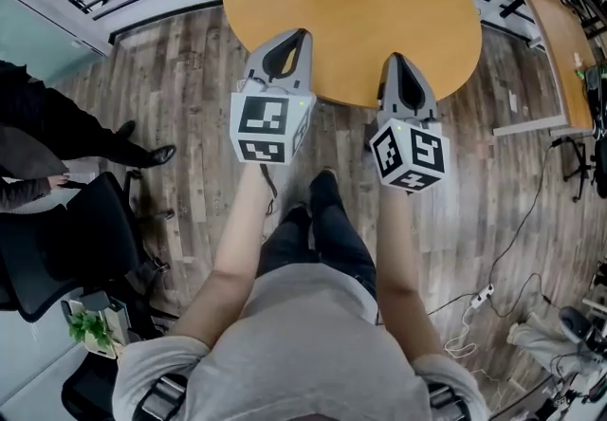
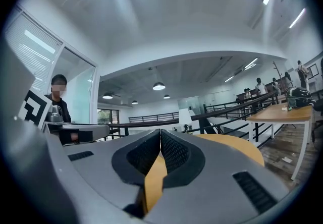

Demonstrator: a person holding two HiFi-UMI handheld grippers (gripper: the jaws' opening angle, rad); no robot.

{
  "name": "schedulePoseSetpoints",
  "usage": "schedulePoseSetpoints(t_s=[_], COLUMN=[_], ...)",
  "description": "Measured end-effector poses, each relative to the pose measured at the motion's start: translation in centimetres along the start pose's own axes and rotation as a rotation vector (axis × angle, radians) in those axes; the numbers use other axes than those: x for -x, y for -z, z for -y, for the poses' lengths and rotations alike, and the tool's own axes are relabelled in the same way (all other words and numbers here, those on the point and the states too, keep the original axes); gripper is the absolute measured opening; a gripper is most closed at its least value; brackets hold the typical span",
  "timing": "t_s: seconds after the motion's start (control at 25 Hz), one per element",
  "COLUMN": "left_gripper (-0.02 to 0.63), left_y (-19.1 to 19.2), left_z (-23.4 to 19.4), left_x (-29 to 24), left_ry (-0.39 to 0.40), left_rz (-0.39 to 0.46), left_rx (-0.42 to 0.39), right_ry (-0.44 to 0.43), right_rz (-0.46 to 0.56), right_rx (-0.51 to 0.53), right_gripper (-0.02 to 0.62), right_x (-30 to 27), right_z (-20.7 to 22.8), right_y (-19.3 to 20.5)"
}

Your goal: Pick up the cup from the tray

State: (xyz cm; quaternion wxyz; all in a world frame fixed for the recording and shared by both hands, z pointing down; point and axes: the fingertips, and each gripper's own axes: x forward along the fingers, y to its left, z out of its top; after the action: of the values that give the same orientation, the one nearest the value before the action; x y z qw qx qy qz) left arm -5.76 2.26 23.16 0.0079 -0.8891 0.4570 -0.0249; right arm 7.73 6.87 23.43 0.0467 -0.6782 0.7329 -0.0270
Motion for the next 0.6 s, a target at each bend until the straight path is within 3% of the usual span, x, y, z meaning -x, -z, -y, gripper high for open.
schedulePoseSetpoints(t_s=[0.6], left_gripper=[0.008], left_y=[-0.4], left_z=[-0.7], left_x=[-14.0], left_ry=[-0.068], left_rz=[-0.007], left_rx=[0.010], right_ry=[-0.071], right_rz=[0.001], right_rx=[-0.015], right_gripper=[0.008], right_x=[-12.5], right_z=[9.1], right_y=[-0.7])
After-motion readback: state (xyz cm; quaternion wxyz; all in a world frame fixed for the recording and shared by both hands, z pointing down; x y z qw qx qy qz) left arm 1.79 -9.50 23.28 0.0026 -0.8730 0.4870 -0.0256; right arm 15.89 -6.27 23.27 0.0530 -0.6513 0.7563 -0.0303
